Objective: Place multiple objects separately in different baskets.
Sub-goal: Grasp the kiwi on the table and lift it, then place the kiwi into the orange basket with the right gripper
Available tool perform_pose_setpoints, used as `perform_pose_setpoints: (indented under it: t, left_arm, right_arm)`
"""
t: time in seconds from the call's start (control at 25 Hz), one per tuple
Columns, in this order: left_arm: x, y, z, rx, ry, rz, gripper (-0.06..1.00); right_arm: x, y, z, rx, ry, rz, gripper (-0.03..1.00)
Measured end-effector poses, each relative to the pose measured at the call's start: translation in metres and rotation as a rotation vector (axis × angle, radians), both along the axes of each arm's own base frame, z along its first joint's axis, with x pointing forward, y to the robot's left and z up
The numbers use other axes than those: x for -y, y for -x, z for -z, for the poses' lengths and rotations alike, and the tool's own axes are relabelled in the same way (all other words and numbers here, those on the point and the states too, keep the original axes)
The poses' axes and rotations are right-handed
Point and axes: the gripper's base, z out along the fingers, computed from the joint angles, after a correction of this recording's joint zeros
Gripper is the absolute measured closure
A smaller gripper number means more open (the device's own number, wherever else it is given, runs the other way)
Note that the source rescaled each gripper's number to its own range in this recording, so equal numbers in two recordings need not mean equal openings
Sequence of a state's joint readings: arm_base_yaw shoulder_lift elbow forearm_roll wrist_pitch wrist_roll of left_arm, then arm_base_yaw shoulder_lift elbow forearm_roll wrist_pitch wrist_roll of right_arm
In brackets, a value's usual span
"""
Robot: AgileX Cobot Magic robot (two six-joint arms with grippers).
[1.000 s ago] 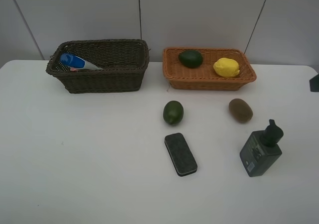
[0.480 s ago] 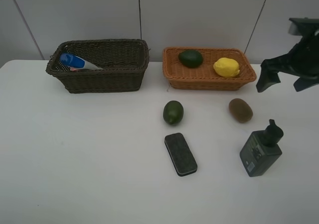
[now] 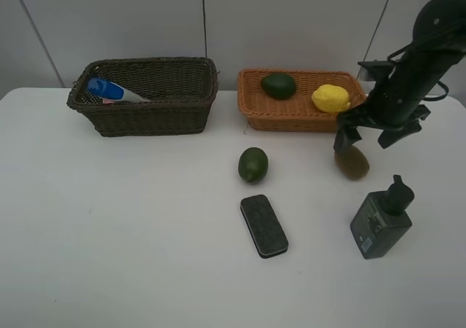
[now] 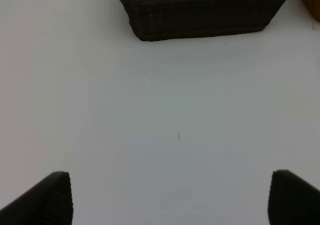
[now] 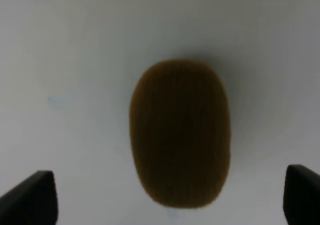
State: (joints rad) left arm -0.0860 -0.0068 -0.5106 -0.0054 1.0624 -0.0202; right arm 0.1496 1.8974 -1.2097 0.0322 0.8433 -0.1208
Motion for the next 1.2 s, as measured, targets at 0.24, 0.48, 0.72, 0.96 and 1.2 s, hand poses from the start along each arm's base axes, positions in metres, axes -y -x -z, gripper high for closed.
perform_pose_setpoints:
  t: [0.24,0.48,0.72,0.96,1.2]
  left_arm:
    - [0.0,0.0,0.0,0.0,0.0,0.0,-0.05]
    - [0.0,0.0,0.0,0.0,0.0,0.0,-0.05]
    - [0.0,0.0,0.0,0.0,0.0,0.0,-0.05]
    - [0.0,0.0,0.0,0.0,0.0,0.0,-0.05]
    - [0.0,0.0,0.0,0.0,0.0,0.0,-0.05]
  right_arm:
    - [-0.001,-0.009,0.031,-0.028,0.006,-0.006,-0.01]
    - [-0.001,-0.01,0.052,-0.072,0.014,-0.022,0.15]
    - [-0.001,-0.01,0.052,-0.07,0.015,-0.023,0.67]
    - [-0.001,-0.01,0.04,-0.104,0.02,-0.027,0.67]
    - [-0.01,-0.043,-0.04,0.057,-0.043,-0.012,0.67]
